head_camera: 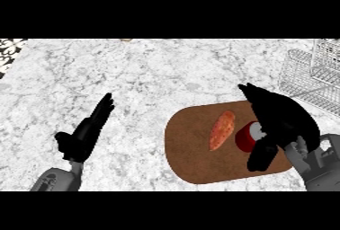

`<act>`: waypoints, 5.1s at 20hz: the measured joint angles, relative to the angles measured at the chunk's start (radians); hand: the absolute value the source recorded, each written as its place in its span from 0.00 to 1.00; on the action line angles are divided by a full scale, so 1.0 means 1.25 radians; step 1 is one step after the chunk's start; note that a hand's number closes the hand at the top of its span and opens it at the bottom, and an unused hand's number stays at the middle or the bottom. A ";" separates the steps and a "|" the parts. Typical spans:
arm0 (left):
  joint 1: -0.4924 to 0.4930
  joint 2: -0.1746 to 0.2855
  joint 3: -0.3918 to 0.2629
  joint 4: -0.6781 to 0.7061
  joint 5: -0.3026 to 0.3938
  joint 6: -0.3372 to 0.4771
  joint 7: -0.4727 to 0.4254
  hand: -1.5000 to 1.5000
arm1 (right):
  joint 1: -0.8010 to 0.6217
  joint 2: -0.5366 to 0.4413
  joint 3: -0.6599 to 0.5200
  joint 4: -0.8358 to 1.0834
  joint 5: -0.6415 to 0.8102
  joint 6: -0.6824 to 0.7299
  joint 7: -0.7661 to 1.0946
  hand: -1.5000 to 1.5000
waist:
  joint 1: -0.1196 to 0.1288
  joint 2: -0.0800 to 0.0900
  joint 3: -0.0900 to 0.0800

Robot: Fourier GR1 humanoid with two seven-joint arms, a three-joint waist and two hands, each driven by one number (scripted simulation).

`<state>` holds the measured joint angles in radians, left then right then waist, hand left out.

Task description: Pick the can from the cutting board and place it in the tiered basket

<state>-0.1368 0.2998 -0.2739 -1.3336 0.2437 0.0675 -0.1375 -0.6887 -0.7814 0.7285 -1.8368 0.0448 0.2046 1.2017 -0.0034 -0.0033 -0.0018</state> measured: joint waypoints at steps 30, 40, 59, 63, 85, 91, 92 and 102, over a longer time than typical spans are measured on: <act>0.012 -0.049 0.050 -0.005 -0.064 -0.038 0.013 0.50 | 0.237 0.158 -0.100 0.136 0.263 -0.016 -0.146 1.00 | 0.004 0.002 0.001; 0.014 -0.073 0.085 -0.016 -0.092 -0.067 0.027 0.50 | 0.264 0.265 -0.163 0.162 0.426 -0.003 -0.231 1.00 | 0.004 0.001 0.000; 0.064 -0.070 0.139 -0.020 -0.092 -0.053 0.012 0.50 | 0.505 -0.117 -0.780 0.397 0.171 -0.085 -0.761 1.00 | -0.088 -0.009 0.010; 0.060 -0.077 0.125 -0.024 -0.096 -0.062 0.013 0.50 | 0.516 -0.175 -0.928 0.501 0.072 -0.051 -0.944 1.00 | -0.064 -0.005 0.008; -0.017 -0.118 0.089 0.001 -0.139 -0.092 0.031 0.50 | -0.037 -0.334 -0.846 0.931 0.079 0.125 -0.929 1.00 | 0.045 0.012 0.001; -0.026 -0.113 0.104 0.014 -0.132 -0.108 0.029 0.50 | -0.170 -0.255 -0.767 1.004 0.153 0.104 -0.915 1.00 | 0.047 0.014 0.002; -0.020 -0.116 0.098 0.002 -0.135 -0.105 0.037 0.50 | -0.189 -0.247 -0.760 1.022 0.164 0.101 -0.920 1.00 | 0.048 0.014 0.002; -0.005 -0.118 0.102 -0.012 -0.145 -0.110 0.030 0.50 | -0.325 -0.146 -0.737 1.174 0.224 0.062 -0.949 1.00 | 0.043 0.015 0.003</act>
<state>-0.1428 0.1525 -0.1466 -1.3481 0.0630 -0.0696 -0.1001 -1.0950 -0.9637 -0.1932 -0.3693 0.3253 0.2817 0.0152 0.0509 0.0152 0.0013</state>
